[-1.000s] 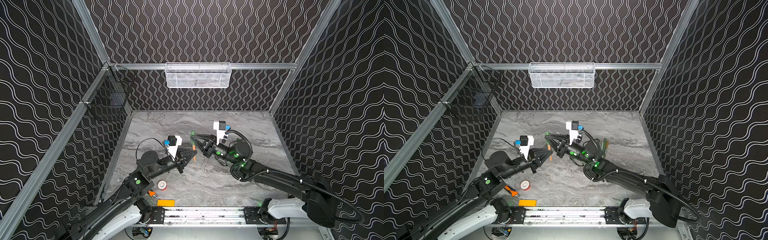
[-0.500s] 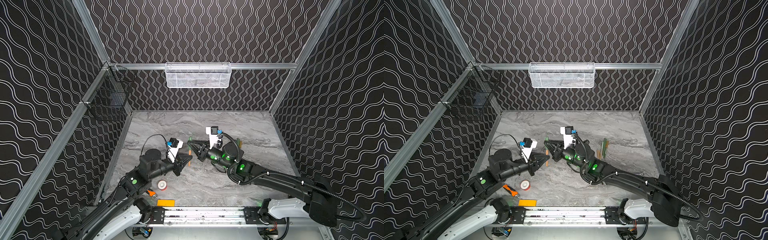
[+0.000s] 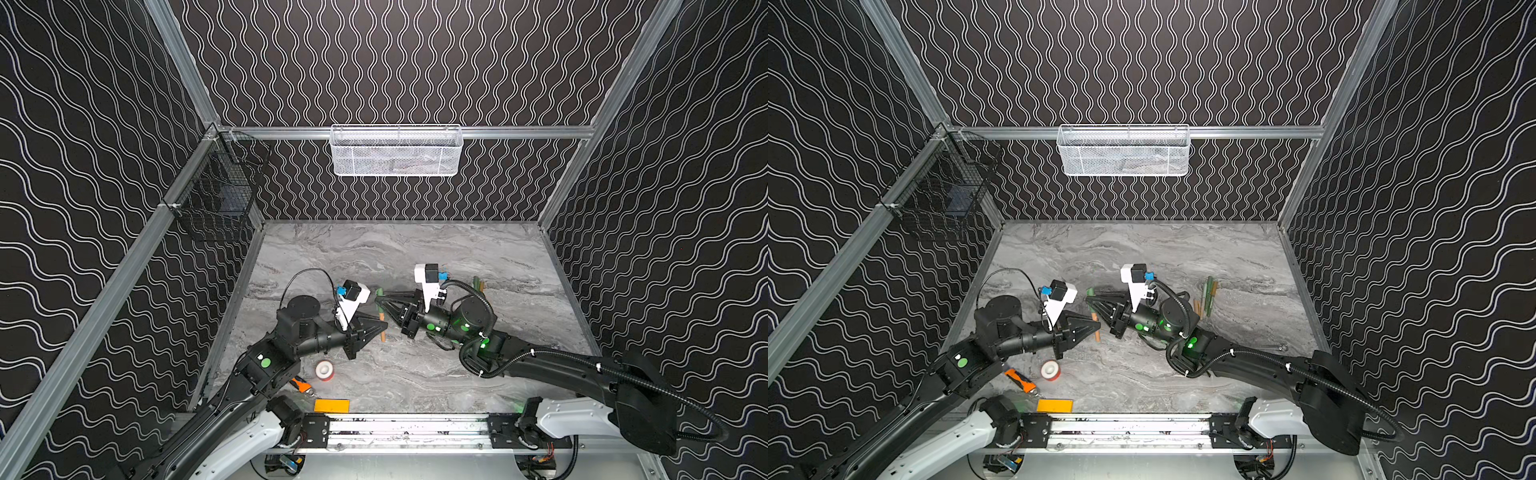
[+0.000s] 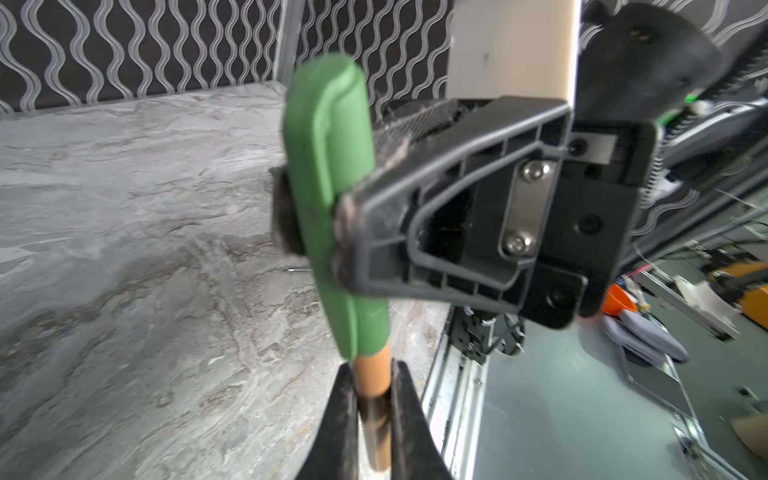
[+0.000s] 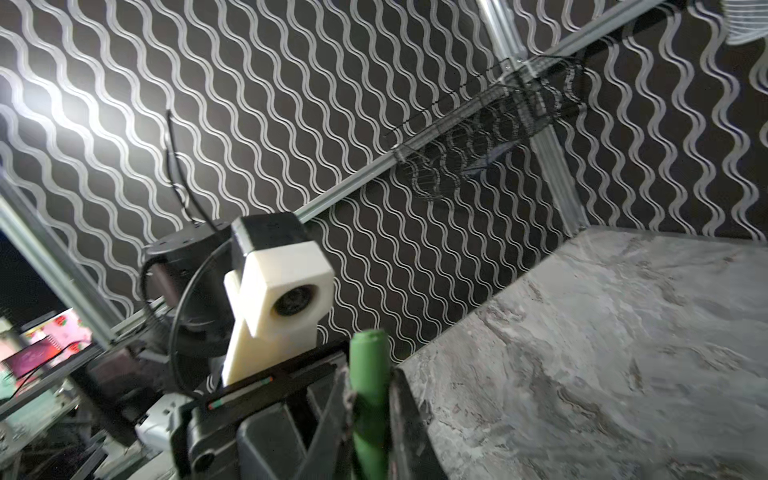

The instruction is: Insert the pens into the pen caps

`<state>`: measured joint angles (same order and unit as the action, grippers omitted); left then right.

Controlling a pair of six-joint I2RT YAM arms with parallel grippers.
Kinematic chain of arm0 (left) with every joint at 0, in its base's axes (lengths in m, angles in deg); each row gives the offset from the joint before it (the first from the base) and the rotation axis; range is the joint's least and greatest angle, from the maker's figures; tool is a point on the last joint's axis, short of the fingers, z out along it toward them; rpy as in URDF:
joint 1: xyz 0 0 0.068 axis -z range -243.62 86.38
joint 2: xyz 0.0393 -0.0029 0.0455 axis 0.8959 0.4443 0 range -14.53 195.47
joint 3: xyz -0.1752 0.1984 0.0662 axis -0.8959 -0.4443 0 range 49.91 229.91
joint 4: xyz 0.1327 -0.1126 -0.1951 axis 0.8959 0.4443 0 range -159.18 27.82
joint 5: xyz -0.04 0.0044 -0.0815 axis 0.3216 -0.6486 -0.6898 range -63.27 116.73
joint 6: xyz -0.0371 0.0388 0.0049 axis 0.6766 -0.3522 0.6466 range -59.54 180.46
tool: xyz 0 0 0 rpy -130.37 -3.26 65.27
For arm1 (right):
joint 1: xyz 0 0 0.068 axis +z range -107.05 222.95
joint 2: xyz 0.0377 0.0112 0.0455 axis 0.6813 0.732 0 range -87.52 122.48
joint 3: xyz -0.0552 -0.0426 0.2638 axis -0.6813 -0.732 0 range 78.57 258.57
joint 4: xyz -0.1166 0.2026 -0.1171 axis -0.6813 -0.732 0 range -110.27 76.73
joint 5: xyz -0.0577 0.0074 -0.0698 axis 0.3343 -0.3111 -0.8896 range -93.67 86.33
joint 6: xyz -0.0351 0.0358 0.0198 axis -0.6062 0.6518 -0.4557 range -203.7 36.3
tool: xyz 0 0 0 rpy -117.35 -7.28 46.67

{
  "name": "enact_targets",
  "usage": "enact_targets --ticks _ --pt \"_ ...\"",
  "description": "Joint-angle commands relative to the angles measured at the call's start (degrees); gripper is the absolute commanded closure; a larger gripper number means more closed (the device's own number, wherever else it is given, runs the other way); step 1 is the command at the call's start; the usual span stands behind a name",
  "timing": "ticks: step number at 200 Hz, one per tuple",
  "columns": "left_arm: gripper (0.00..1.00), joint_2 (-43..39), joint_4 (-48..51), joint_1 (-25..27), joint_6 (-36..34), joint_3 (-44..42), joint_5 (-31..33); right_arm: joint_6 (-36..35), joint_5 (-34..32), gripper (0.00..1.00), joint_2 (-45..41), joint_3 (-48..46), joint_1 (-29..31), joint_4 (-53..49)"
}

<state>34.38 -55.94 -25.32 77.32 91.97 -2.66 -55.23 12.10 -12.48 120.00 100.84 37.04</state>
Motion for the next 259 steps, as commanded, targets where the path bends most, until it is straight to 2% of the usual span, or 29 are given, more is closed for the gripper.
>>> enact_targets --ticks 1,31,84,124,146,164,178,195,199,205,237,259 --pt "1.00 -1.12 -38.64 -0.21 -2.44 1.78 -1.70 0.35 16.11 1.00 1.62 -1.22 0.43 -6.43" --pt "1.00 -2.88 -36.49 -0.33 -3.35 1.62 -1.06 1.22 16.21 1.00 2.21 -2.09 -0.05 -5.39" --pt "1.00 -3.81 -35.12 -0.33 -3.16 1.15 0.06 2.39 5.64 1.00 0.55 0.35 -0.49 -15.21" --pt "1.00 -3.93 -33.89 -0.34 -2.93 1.61 -0.26 7.99 3.86 1.00 0.08 2.42 -3.49 -19.22" --pt "0.76 -3.49 -32.69 -0.32 -2.49 2.09 -1.51 10.20 1.63 1.00 -1.17 3.33 -5.65 -20.46" --pt "0.50 -3.71 -33.53 -0.33 -1.34 1.25 -2.43 10.20 -1.76 1.00 -2.30 4.37 -7.42 -21.85" --pt "0.32 -4.25 -32.98 -0.34 -0.86 0.63 -2.25 10.48 -2.15 1.00 -3.06 5.05 -11.11 -24.55" --pt "0.17 -6.13 -29.41 -0.33 -1.58 0.22 -0.96 9.29 -3.52 1.00 -4.95 4.45 -16.34 -29.89" --pt "0.08 -6.83 -28.30 -0.33 -1.84 0.28 -0.54 8.67 -4.15 1.00 -5.43 4.22 -17.65 -31.36" --pt "0.03 -7.82 -26.37 -0.33 -2.44 0.21 0.10 7.60 -5.13 1.00 -5.92 3.97 -19.47 -34.06" --pt "0.01 -12.41 -16.02 -0.32 -4.80 1.23 2.96 -0.91 -10.58 1.00 -3.29 7.13 -31.00 -51.35" --pt "0.01 -14.19 -9.14 -0.25 -6.50 2.32 4.13 -4.93 -14.33 1.00 1.10 9.46 -38.97 -57.36"
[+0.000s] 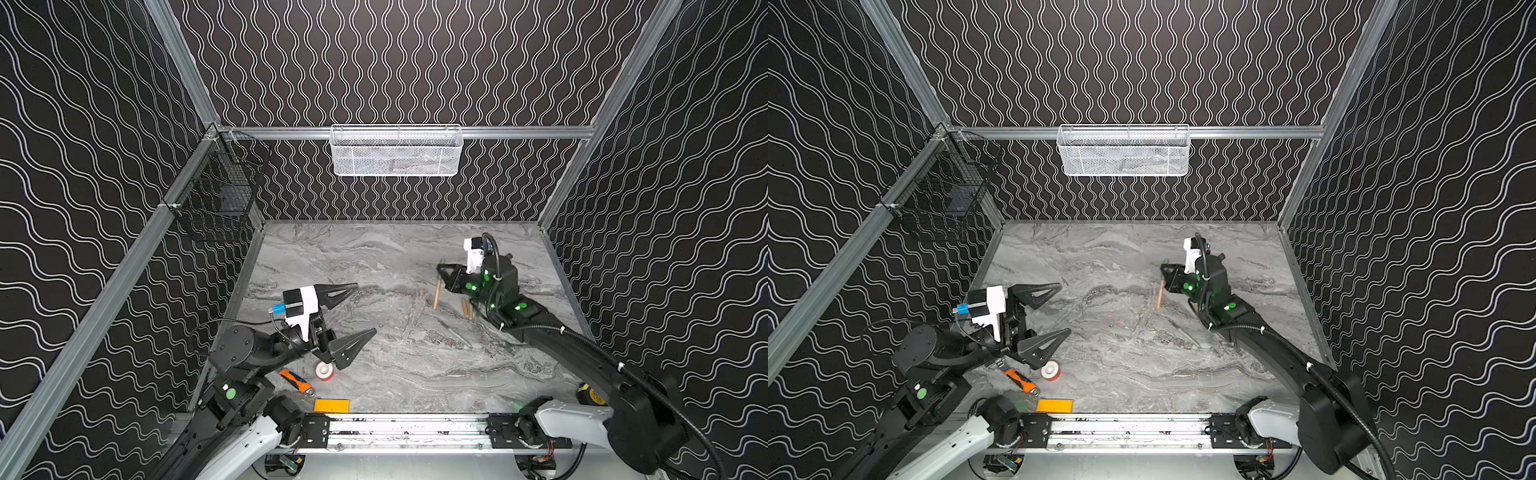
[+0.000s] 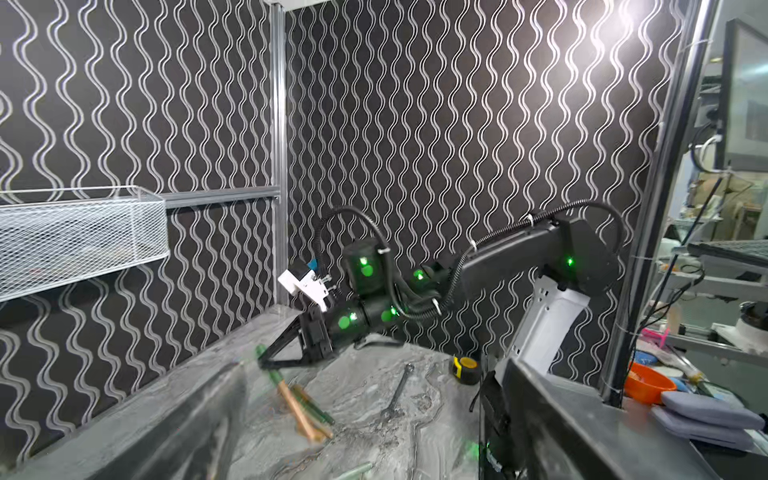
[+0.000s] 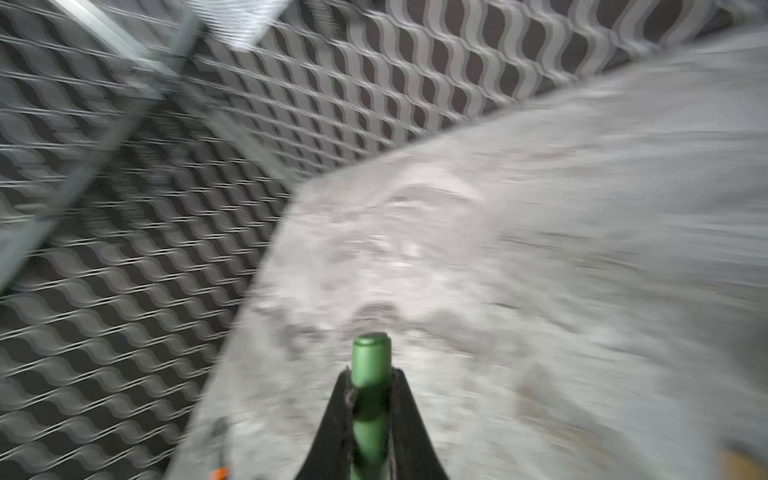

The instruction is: Insert the pens into the pen caps

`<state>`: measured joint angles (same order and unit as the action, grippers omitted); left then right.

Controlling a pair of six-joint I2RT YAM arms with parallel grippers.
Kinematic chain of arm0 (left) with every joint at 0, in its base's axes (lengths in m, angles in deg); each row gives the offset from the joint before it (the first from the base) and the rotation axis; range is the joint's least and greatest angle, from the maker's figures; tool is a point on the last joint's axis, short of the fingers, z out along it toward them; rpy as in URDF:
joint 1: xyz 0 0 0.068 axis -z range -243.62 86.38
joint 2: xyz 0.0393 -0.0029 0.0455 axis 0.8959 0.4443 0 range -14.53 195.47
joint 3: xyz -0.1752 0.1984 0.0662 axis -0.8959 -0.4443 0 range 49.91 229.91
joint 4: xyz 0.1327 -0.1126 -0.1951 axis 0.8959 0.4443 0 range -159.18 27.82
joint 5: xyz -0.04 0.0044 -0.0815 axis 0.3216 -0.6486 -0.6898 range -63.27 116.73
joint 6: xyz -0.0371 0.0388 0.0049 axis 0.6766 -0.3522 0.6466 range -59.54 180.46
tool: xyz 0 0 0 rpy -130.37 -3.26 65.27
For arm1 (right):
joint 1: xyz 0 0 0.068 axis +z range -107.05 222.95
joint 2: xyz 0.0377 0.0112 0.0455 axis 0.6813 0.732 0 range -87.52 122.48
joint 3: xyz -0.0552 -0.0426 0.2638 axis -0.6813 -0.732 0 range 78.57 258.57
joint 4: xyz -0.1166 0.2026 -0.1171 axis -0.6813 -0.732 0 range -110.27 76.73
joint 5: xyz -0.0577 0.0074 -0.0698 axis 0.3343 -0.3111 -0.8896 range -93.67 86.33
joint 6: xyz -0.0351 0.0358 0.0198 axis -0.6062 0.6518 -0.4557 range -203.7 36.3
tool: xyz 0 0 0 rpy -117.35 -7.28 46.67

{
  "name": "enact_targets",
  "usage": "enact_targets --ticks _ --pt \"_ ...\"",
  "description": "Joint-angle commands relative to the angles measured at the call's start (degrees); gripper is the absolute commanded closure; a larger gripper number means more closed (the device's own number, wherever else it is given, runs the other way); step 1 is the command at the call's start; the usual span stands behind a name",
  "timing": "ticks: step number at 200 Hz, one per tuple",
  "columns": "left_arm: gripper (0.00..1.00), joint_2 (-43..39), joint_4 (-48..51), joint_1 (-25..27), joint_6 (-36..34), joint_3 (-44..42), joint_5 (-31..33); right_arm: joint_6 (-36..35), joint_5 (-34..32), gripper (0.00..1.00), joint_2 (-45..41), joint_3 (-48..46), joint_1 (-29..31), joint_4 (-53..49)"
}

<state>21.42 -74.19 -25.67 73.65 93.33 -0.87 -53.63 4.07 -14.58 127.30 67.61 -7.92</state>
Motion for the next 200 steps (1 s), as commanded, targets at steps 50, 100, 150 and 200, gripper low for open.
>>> enact_targets --ticks 50,100,150,200 --pt "0.01 -2.02 19.66 0.01 -6.06 2.37 3.15 -12.92 -12.63 1.00 18.42 12.54 -19.37 -22.36" --pt "0.01 -3.50 21.09 0.01 -6.77 1.24 5.73 -15.38 -13.81 1.00 29.62 17.70 -22.53 -27.17" --pt "0.01 -0.96 20.74 0.01 -6.56 1.21 5.65 -16.64 -11.17 0.74 28.86 15.84 -22.55 -26.50" --pt "0.01 0.33 20.30 0.01 -5.88 1.23 5.83 -18.00 -8.46 0.63 23.71 14.22 -21.84 -27.73"
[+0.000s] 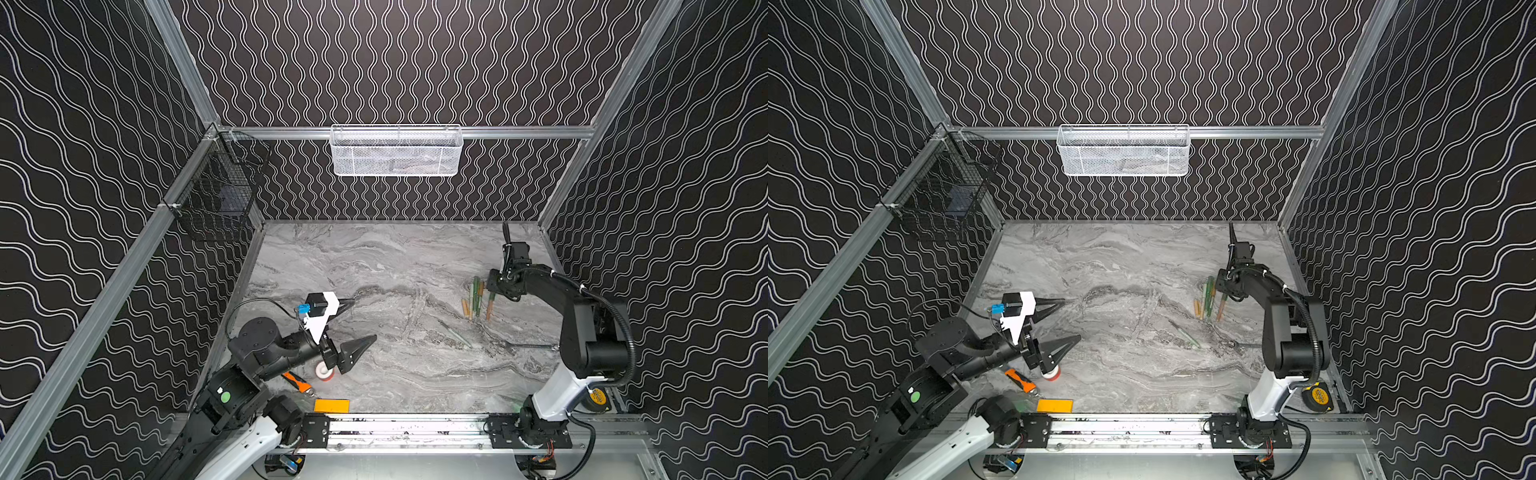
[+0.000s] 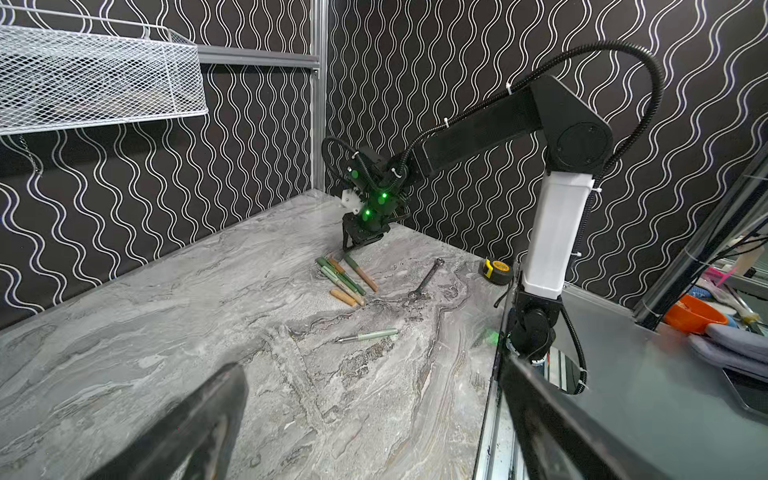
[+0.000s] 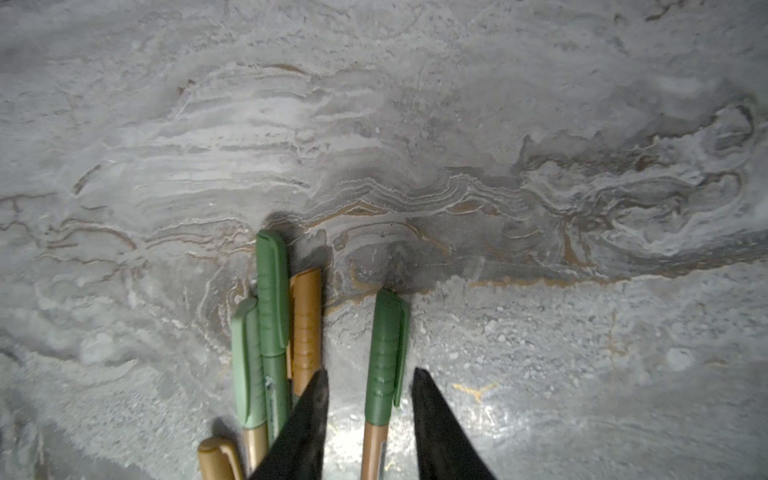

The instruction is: Insert the pens into the pen caps

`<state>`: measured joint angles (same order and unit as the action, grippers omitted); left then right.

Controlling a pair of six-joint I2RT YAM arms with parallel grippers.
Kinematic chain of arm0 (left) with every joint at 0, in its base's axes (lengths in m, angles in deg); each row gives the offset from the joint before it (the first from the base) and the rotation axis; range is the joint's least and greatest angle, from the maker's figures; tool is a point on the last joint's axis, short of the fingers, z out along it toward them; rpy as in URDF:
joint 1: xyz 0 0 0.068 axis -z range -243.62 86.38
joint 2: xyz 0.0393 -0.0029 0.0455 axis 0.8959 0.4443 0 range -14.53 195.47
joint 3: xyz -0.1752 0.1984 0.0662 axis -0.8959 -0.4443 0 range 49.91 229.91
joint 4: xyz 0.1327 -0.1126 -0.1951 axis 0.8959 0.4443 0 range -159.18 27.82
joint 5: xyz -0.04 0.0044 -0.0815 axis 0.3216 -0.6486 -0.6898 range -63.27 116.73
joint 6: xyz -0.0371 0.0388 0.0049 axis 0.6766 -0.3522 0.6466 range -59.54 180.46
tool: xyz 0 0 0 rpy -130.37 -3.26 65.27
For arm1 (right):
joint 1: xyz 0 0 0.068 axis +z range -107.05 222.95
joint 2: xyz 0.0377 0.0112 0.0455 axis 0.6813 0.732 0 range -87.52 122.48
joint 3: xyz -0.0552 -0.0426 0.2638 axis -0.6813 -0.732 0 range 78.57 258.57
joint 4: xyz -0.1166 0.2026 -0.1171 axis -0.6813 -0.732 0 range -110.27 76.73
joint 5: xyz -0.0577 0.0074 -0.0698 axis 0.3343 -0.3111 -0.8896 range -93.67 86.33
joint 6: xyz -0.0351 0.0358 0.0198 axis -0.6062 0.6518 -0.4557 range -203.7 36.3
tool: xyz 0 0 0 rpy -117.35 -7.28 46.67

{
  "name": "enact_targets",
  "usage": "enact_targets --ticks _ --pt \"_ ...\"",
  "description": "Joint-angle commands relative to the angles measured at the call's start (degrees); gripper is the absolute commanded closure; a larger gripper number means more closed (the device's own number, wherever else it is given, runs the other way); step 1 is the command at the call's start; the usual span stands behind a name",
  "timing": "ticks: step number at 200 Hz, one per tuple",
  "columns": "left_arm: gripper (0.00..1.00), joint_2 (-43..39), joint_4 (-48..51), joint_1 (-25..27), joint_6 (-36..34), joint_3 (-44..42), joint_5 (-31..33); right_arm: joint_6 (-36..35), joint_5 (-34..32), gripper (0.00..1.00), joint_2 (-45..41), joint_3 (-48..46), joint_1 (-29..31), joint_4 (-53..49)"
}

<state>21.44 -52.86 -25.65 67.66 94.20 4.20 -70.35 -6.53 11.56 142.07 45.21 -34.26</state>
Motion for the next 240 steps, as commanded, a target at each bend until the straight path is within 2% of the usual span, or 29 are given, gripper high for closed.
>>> enact_targets --ticks 1,45,108,131,176,201,240 --pt "0.01 0.28 -1.03 -0.01 0.10 0.31 0.79 -1.33 2.14 0.62 -2.59 -0.79 0.60 -1.45" --pt "0.01 0.98 -1.46 0.01 0.27 0.23 0.81 -4.76 5.58 0.54 -8.03 -3.18 9.19 -5.13" --pt "0.01 1.83 -1.66 -0.01 0.18 0.33 0.73 -7.32 9.05 0.42 -7.82 -6.01 22.27 -10.24" --pt "0.01 2.16 -1.72 -0.01 0.18 0.38 0.56 -6.96 6.87 0.41 -5.40 -5.97 25.85 -10.77" --pt "0.01 2.55 -1.66 0.01 0.36 0.52 0.38 -6.67 2.07 0.41 -1.07 -5.50 28.41 -13.14" --pt "0.01 2.78 -1.78 -0.01 0.27 0.45 0.34 -6.37 0.65 0.44 0.51 -4.93 28.68 -13.66" --pt "0.01 3.22 -1.88 0.06 0.20 0.61 0.37 -6.84 -0.59 0.66 2.15 -4.34 29.24 -13.91"
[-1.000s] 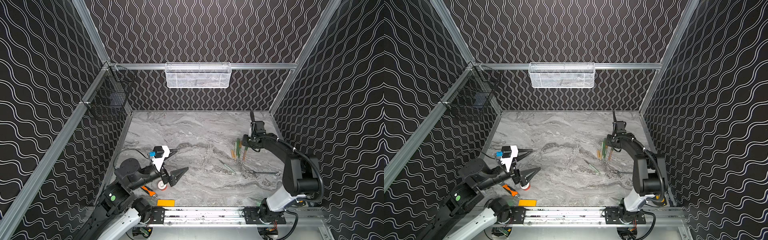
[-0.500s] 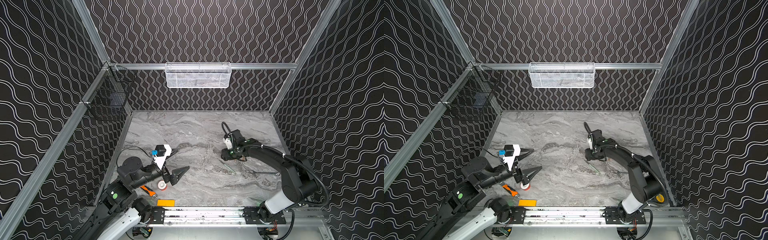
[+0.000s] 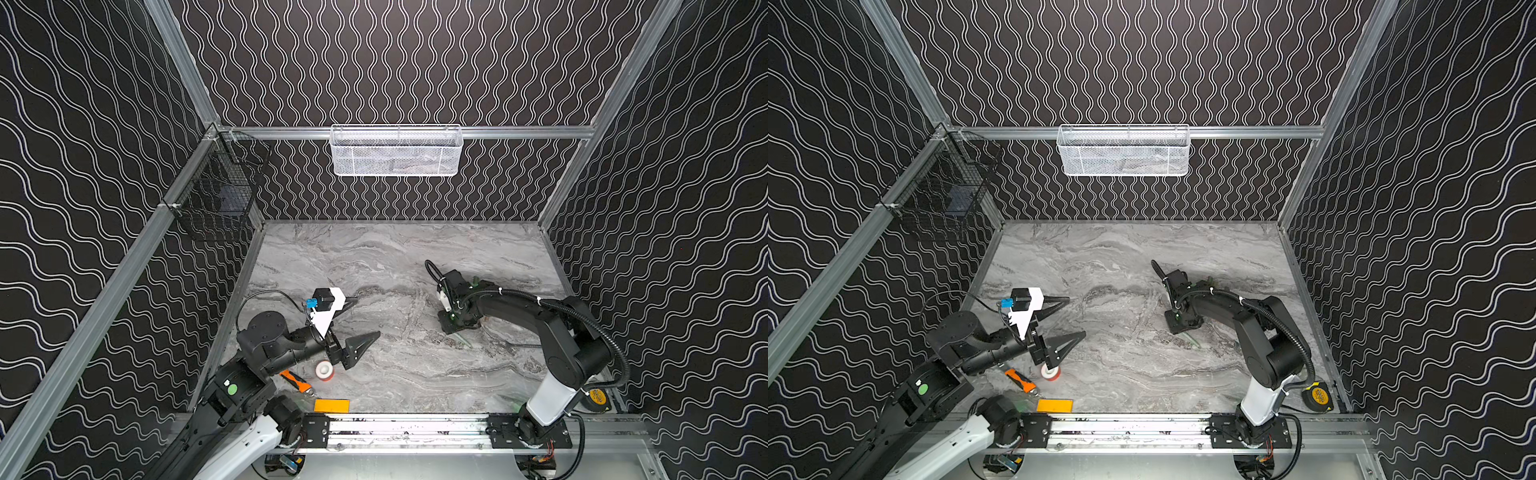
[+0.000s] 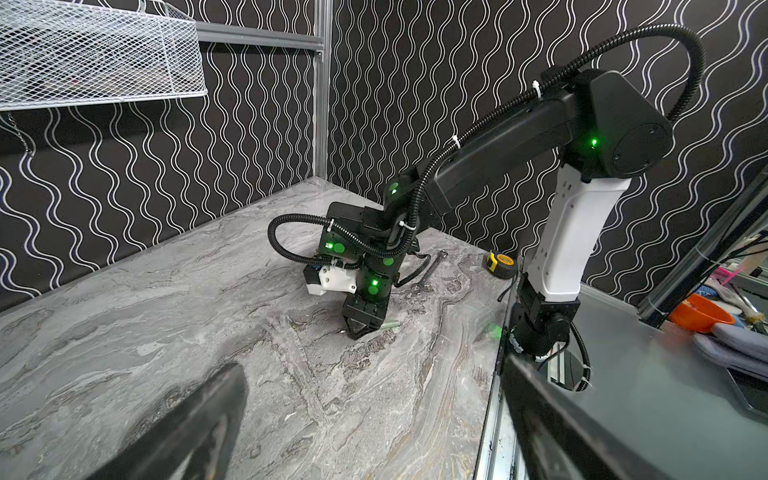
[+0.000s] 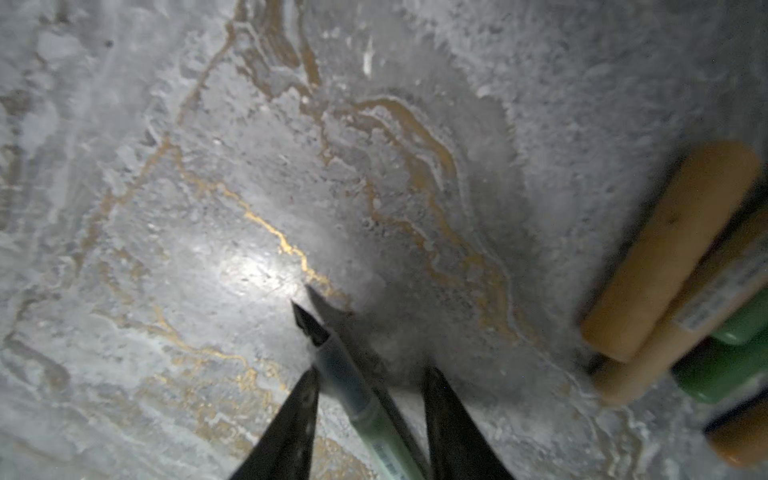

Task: Insert the pens into the pen caps
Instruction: 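Grasp an uncapped light green pen from the pile with the right gripper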

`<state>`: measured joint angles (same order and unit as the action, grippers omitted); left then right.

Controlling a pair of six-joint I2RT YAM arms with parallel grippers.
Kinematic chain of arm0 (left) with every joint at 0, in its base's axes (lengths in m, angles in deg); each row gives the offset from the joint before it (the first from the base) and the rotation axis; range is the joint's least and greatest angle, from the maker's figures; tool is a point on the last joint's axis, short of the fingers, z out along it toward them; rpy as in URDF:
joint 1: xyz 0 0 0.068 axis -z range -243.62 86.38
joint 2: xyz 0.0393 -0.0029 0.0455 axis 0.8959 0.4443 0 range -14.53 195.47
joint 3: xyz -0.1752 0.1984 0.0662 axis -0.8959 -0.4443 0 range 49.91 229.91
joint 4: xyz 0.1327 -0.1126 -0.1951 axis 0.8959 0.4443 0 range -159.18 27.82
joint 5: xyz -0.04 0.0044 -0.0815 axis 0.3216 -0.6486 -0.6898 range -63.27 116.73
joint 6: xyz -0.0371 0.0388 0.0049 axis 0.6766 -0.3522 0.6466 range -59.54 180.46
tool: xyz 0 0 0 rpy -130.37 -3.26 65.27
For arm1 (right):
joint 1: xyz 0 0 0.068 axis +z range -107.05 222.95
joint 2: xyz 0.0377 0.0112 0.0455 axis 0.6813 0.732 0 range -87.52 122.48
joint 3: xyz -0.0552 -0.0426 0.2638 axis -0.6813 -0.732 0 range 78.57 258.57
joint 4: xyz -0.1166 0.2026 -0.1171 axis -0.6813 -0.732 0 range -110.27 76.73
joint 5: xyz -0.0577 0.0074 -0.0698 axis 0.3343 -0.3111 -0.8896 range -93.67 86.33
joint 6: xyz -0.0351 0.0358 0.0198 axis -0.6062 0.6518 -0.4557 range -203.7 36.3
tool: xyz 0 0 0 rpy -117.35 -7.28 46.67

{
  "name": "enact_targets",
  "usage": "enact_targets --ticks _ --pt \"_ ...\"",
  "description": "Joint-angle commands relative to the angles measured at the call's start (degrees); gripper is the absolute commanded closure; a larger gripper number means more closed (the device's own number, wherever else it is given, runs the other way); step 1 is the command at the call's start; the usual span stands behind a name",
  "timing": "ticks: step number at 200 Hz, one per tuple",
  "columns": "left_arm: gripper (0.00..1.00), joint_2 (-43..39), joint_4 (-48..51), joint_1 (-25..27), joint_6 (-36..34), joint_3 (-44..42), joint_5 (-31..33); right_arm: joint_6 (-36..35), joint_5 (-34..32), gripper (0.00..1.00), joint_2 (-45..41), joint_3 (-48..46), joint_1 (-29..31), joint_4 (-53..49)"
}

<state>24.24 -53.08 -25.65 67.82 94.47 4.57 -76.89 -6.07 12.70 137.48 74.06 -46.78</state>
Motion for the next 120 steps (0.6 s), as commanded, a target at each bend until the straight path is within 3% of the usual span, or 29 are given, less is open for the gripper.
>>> enact_targets --ticks 1,73,120 --pt "0.01 0.39 -1.67 0.03 0.04 0.35 0.00 -0.30 -1.13 0.67 1.06 0.29 0.42 -1.34" --pt "0.01 2.08 -0.67 0.01 1.77 0.17 0.64 -0.58 -0.57 0.86 3.44 2.08 1.54 0.00" --pt "0.01 6.83 -7.77 0.11 8.19 -2.18 -5.17 0.25 8.71 0.87 -2.61 1.70 1.58 6.59"
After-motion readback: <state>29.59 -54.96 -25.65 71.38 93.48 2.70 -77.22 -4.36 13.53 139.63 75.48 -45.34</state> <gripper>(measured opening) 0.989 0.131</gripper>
